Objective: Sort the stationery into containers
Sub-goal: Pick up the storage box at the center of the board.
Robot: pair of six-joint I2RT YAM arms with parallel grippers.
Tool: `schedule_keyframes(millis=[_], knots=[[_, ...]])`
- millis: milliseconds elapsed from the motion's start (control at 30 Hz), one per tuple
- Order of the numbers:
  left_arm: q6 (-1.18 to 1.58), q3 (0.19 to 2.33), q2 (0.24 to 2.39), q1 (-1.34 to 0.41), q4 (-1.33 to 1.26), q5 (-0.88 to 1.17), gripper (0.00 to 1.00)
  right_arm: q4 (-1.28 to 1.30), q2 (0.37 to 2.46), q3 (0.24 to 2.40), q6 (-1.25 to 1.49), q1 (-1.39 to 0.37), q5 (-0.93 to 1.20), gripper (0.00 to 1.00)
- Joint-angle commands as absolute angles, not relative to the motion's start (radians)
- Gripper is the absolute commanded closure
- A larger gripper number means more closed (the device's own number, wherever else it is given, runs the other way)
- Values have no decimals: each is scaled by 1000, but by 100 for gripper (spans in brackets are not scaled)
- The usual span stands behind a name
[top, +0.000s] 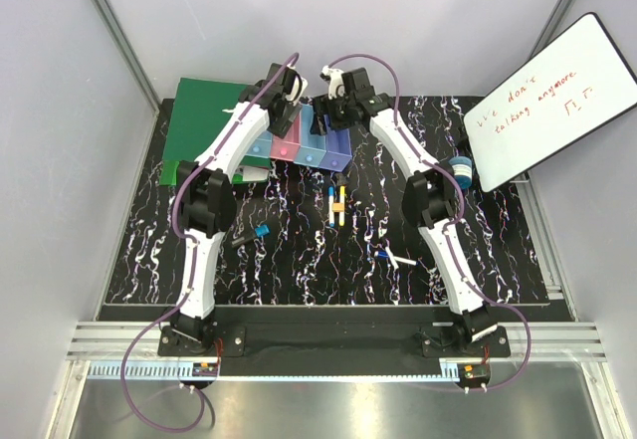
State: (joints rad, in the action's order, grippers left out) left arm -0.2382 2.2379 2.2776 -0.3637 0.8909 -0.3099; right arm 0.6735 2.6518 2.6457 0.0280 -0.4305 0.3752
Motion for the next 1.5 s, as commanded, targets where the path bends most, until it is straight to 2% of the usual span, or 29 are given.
schedule_keyframes(millis=[0, 67, 333, 433, 467, 500, 633, 733, 767, 867, 1167, 1200, 1267, 1300, 1467], knots=[[-242, 2270, 2281, -362, 853, -336, 42, 644, 2660, 2652, 34, -434, 344, 25], [-247, 2267, 2284, -362, 848, -336, 46, 647, 2657, 2643, 34, -434, 344, 26], [-253, 2252, 2298, -362, 831, -334, 46, 652, 2674, 2637, 41, -434, 348, 31], [-255, 2244, 2302, -362, 824, -334, 48, 652, 2681, 2640, 40, -434, 351, 37], [-255, 2241, 2307, -362, 824, -334, 51, 653, 2681, 2640, 41, -434, 350, 37], [-256, 2240, 2312, -362, 821, -333, 59, 653, 2683, 2640, 41, -434, 350, 39], [-255, 2240, 2329, -362, 821, -333, 80, 653, 2689, 2640, 41, -434, 350, 47], [-252, 2240, 2339, -362, 816, -333, 89, 655, 2691, 2638, 43, -434, 348, 59], [-252, 2240, 2339, -362, 816, -333, 91, 655, 2692, 2638, 41, -434, 345, 67], [-249, 2240, 2336, -362, 816, -334, 100, 657, 2689, 2642, 38, -437, 331, 76], [-230, 2233, 2286, -373, 816, -293, 100, 663, 2640, 2632, -41, -442, 239, 88], [-226, 2233, 2273, -377, 816, -287, 100, 663, 2623, 2631, -52, -442, 226, 92], [-216, 2237, 2261, -383, 816, -270, 100, 664, 2602, 2611, -86, -442, 198, 94], [-215, 2240, 2250, -393, 818, -252, 100, 666, 2579, 2605, -97, -442, 189, 99], [-204, 2247, 2218, -423, 815, -180, 100, 666, 2487, 2527, -164, -440, 124, 100]])
